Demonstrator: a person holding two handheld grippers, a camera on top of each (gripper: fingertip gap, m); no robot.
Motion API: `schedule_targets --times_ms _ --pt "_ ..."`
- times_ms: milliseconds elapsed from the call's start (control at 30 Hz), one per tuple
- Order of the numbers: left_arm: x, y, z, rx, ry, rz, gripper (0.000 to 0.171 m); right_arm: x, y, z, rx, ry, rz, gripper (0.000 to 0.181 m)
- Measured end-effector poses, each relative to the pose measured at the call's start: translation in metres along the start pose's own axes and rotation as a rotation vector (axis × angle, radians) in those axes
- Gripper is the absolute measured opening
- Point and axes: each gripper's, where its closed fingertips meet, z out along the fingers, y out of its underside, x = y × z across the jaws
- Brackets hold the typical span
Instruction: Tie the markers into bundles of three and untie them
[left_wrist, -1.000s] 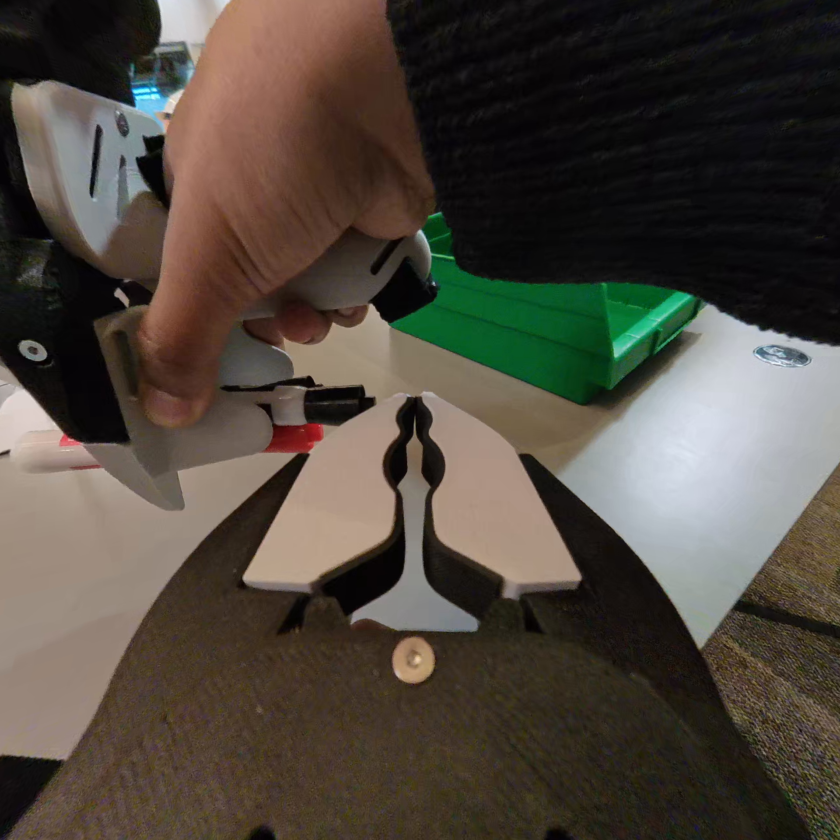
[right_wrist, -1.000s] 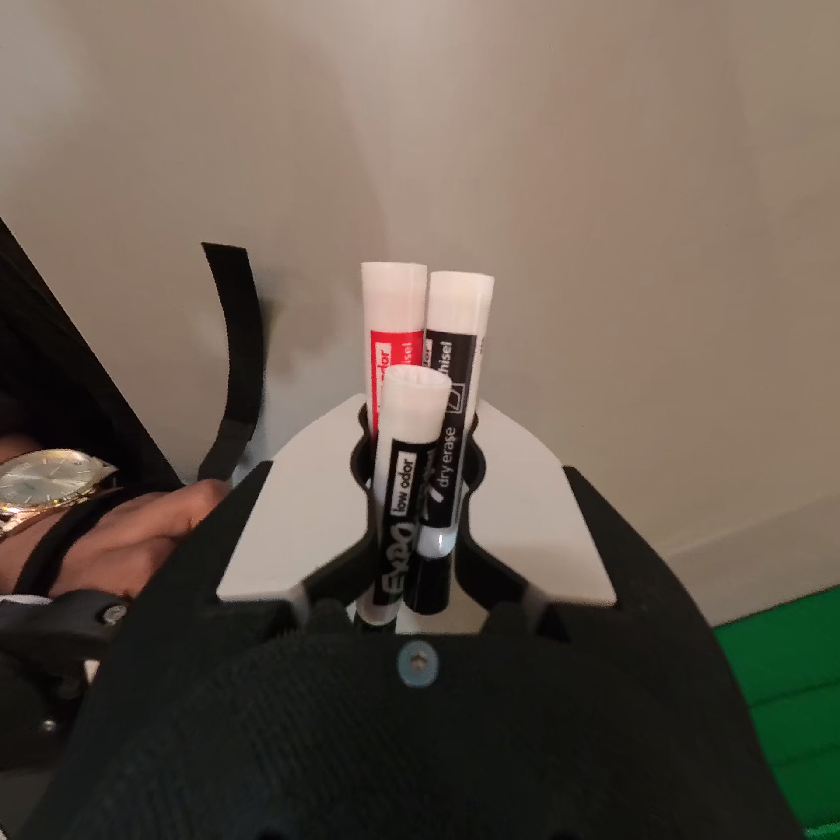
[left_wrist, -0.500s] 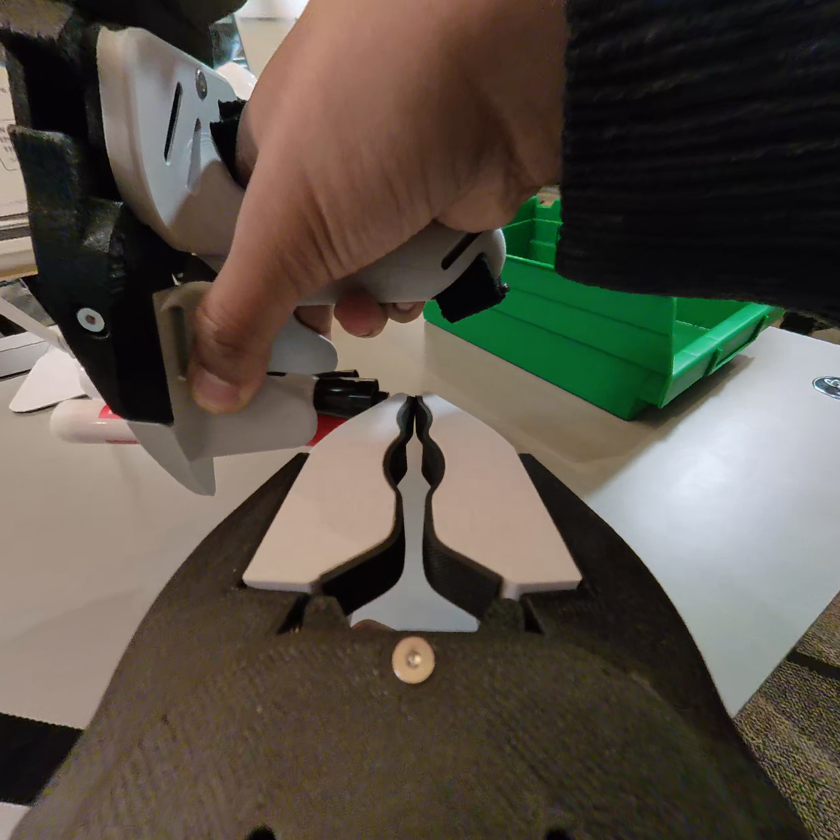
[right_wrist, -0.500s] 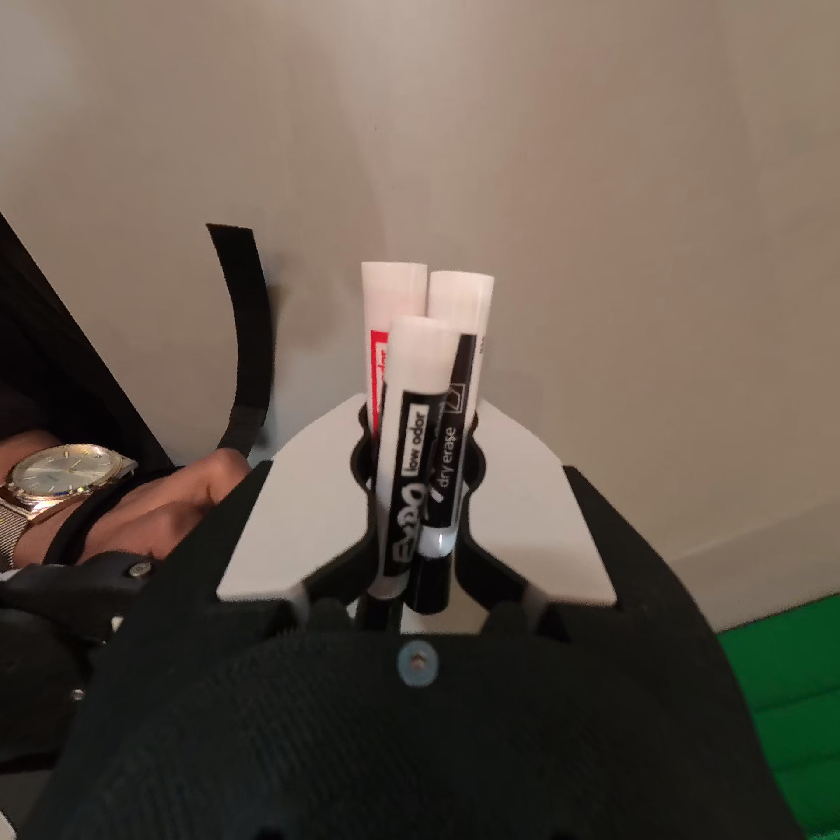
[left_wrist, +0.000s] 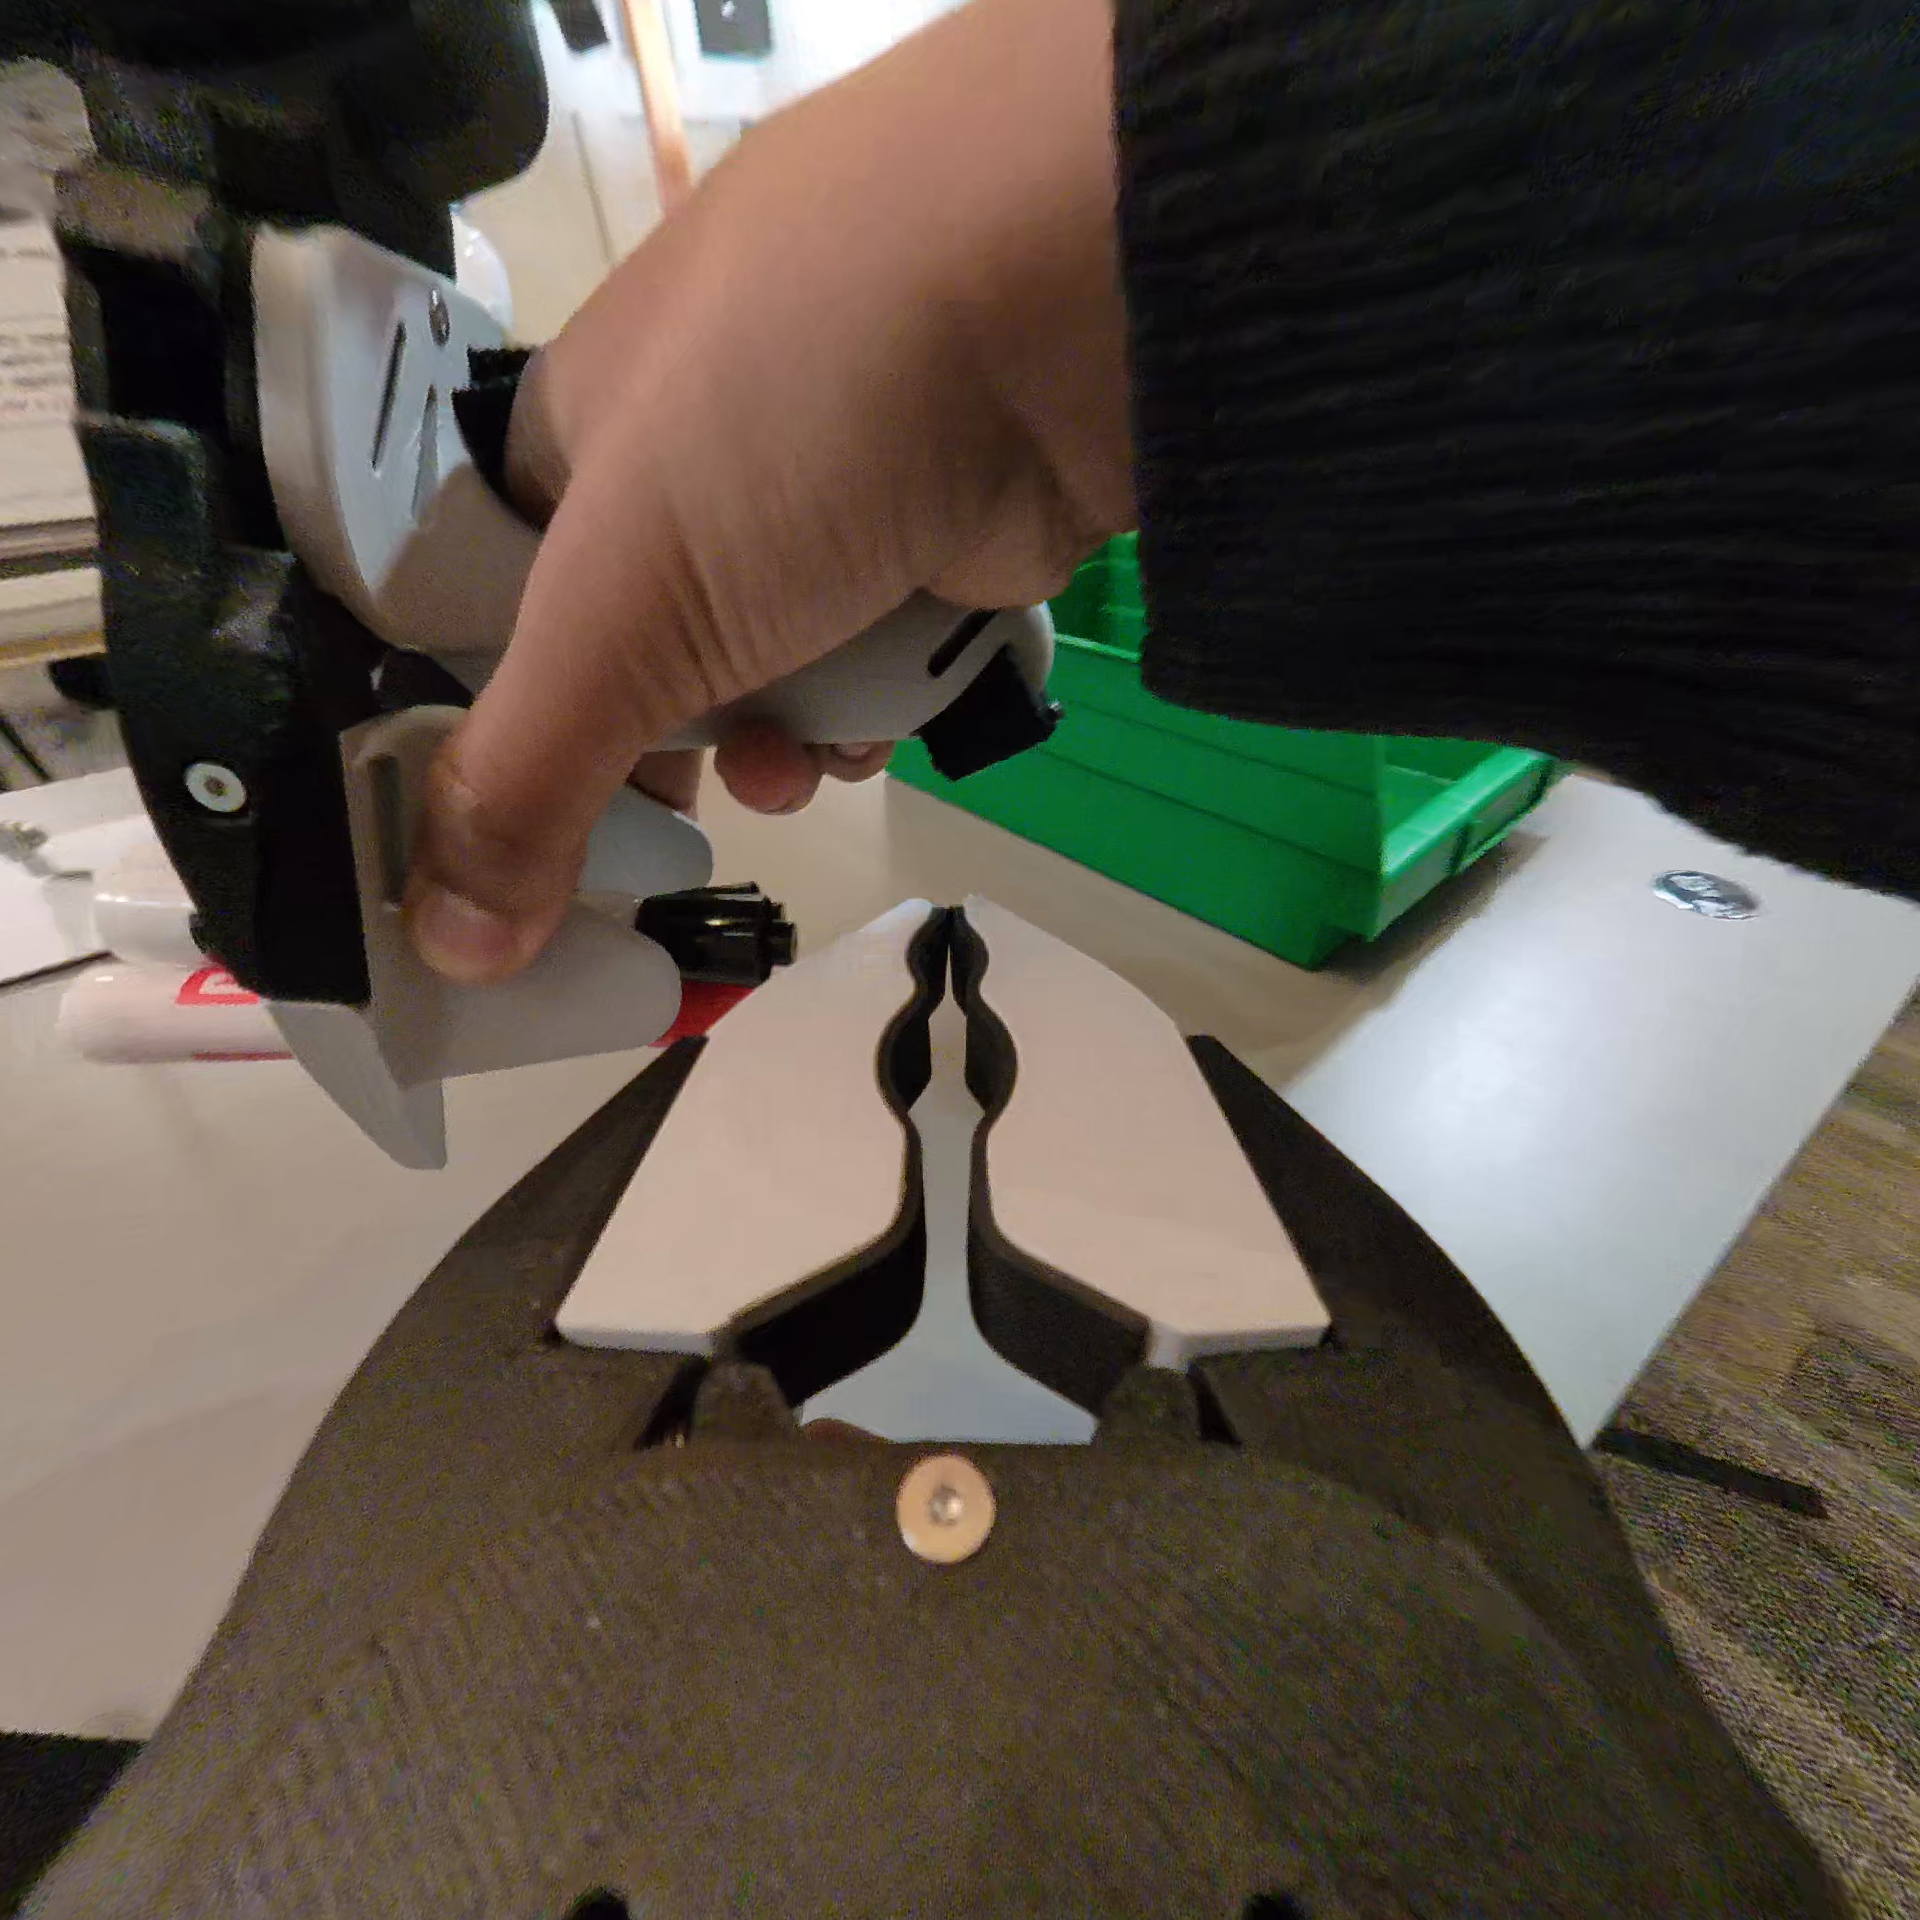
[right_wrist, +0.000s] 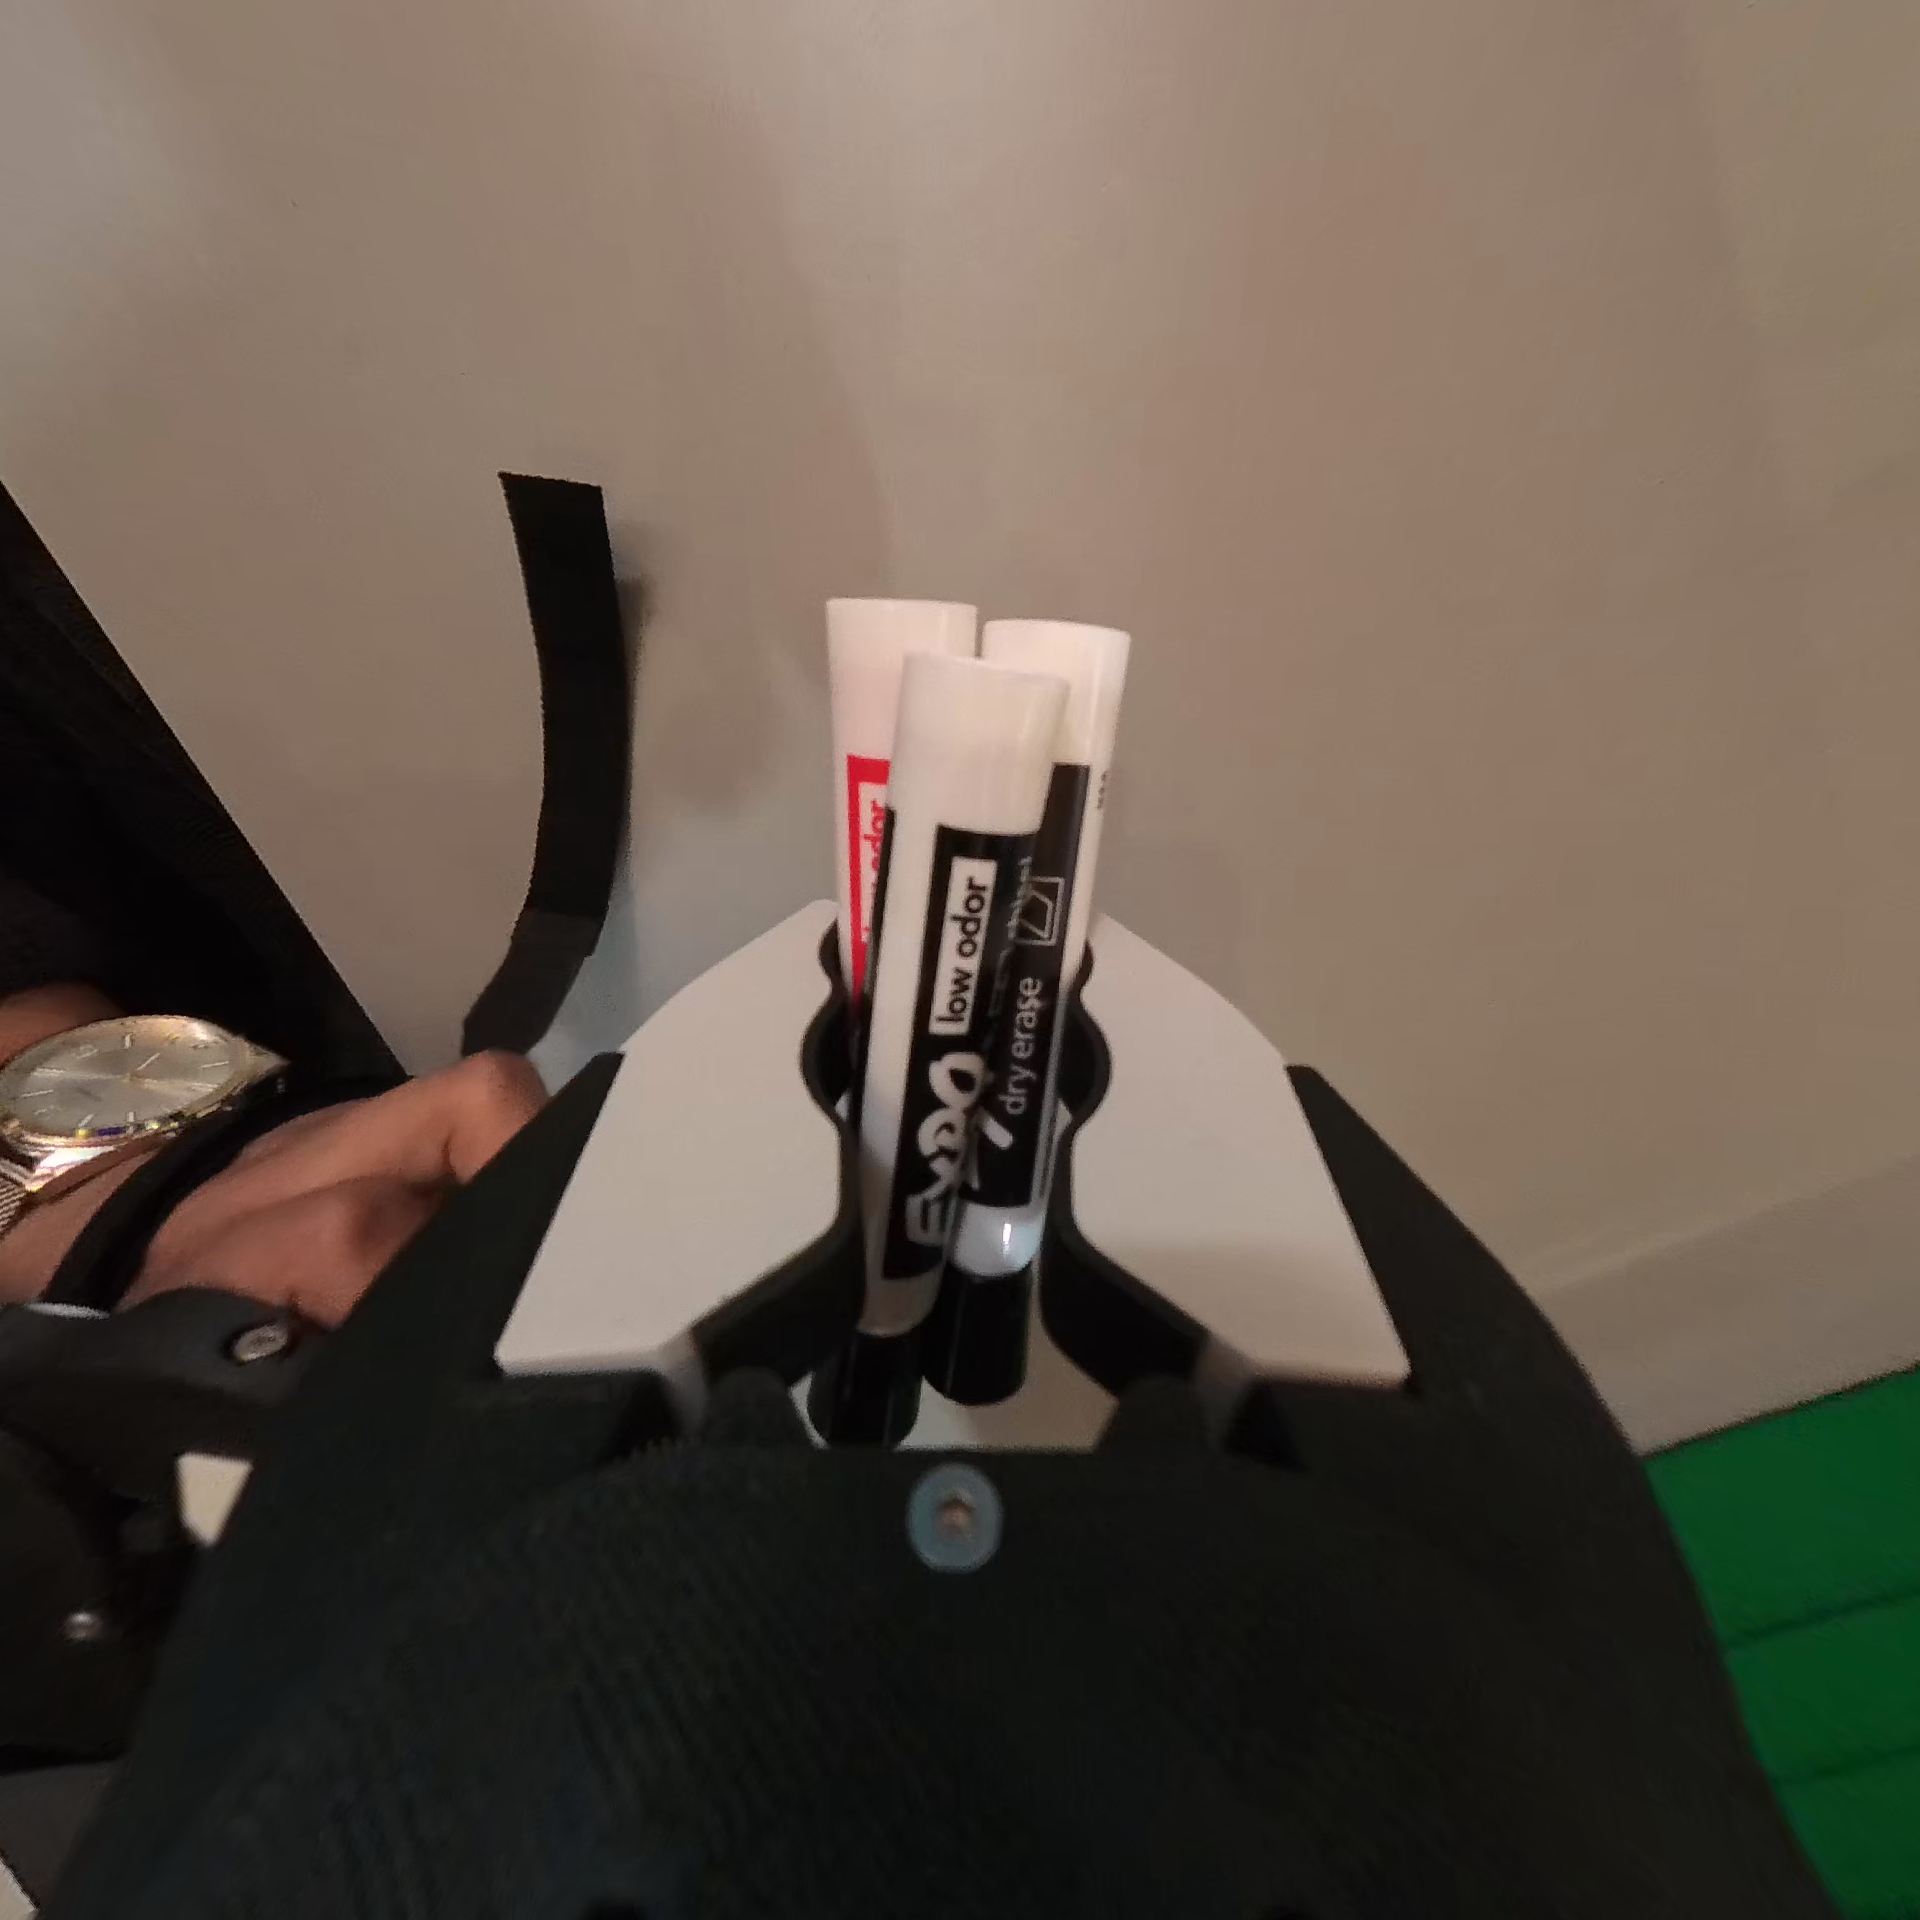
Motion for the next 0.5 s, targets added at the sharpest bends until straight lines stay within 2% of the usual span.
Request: schedule_targets --times_ms 167,267,367,433,500 --pt "0.011 -0.023 -0.018 0.072 0.126 -0.022 0.0 0.014 0.013 -0.001 -0.005 0.027 0.015 0.037" --pt "0.001 -0.043 -0.033 0.149 0.18 -0.062 0.0 0.022 0.027 -0.001 -0.012 0.026 0.029 0.037" --pt "-0.031 -0.067 -0.048 0.246 0.176 -0.146 0.0 0.026 0.042 -0.002 -0.039 0.043 0.014 0.037" --pt "-0.061 -0.07 -0.055 0.256 0.149 -0.198 0.0 0.024 0.049 -0.002 -0.054 0.042 0.002 0.037" --pt "-0.093 -0.069 -0.06 0.28 0.137 -0.168 0.0 0.018 0.054 -0.002 -0.061 0.034 -0.024 0.037"
